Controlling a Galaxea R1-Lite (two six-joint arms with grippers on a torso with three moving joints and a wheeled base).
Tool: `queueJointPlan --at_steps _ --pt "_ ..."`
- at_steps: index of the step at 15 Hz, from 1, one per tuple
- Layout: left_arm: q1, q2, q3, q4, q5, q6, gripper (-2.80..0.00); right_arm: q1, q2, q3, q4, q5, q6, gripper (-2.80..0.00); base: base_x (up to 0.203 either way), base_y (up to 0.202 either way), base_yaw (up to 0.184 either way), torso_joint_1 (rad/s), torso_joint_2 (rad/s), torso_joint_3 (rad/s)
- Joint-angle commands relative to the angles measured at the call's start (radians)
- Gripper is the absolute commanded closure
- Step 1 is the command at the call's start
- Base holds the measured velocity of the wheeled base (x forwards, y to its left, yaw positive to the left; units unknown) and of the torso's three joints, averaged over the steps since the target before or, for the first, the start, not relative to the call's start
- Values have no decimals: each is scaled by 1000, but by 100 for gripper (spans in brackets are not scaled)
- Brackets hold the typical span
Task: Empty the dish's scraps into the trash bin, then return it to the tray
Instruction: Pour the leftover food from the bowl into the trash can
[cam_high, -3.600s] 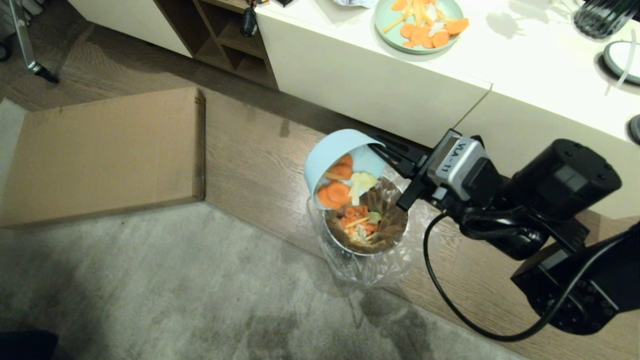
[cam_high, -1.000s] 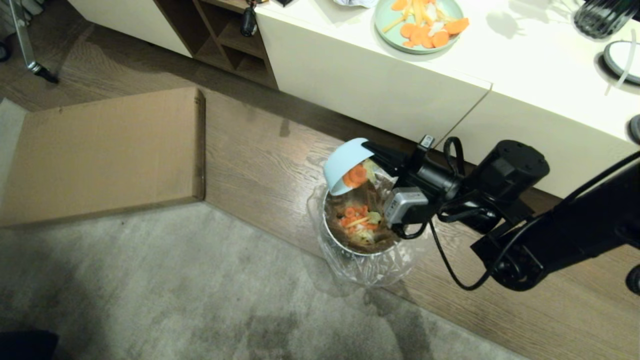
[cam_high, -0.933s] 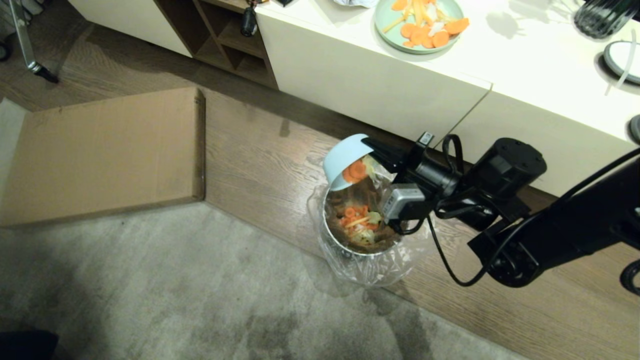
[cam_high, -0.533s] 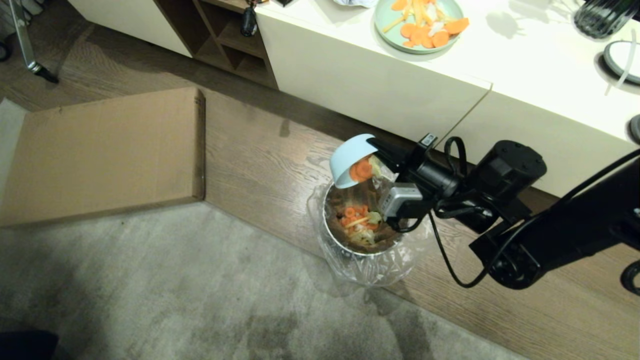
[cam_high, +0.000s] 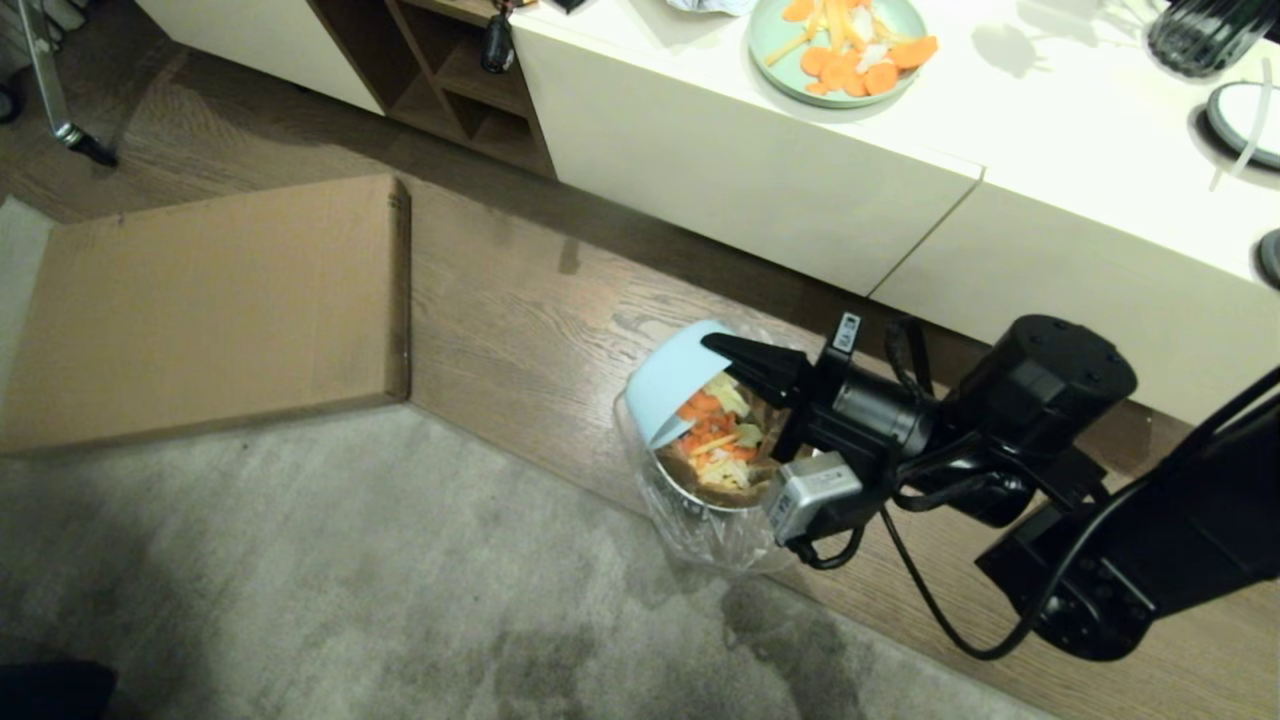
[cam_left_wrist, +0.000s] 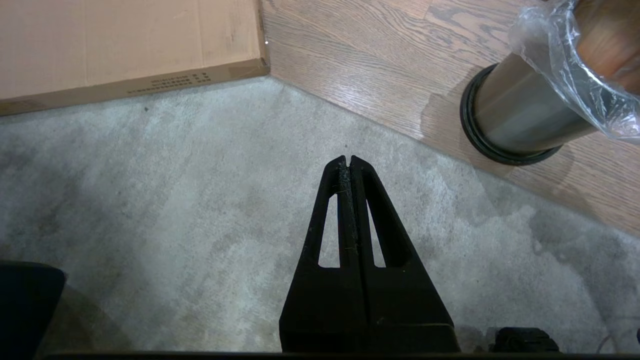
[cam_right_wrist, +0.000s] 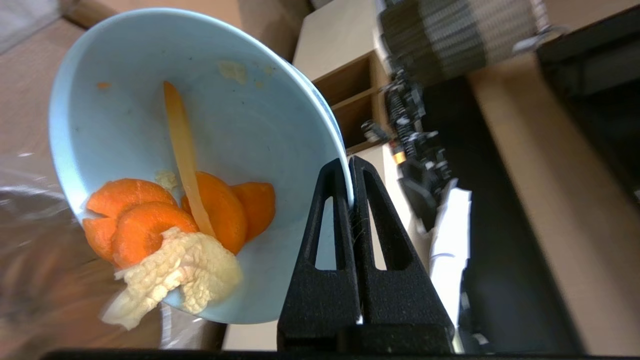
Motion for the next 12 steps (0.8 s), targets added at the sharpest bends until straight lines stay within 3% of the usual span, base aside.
queueJointPlan --at_steps 1,12 --pt "0 0 0 0 0 0 0 2 -27 15 -48 36 -20 0 0 0 0 0 0 0" --pt "0 0 0 -1 0 0 0 -22 -61 -91 -48 161 -26 0 0 0 0 0 0 0"
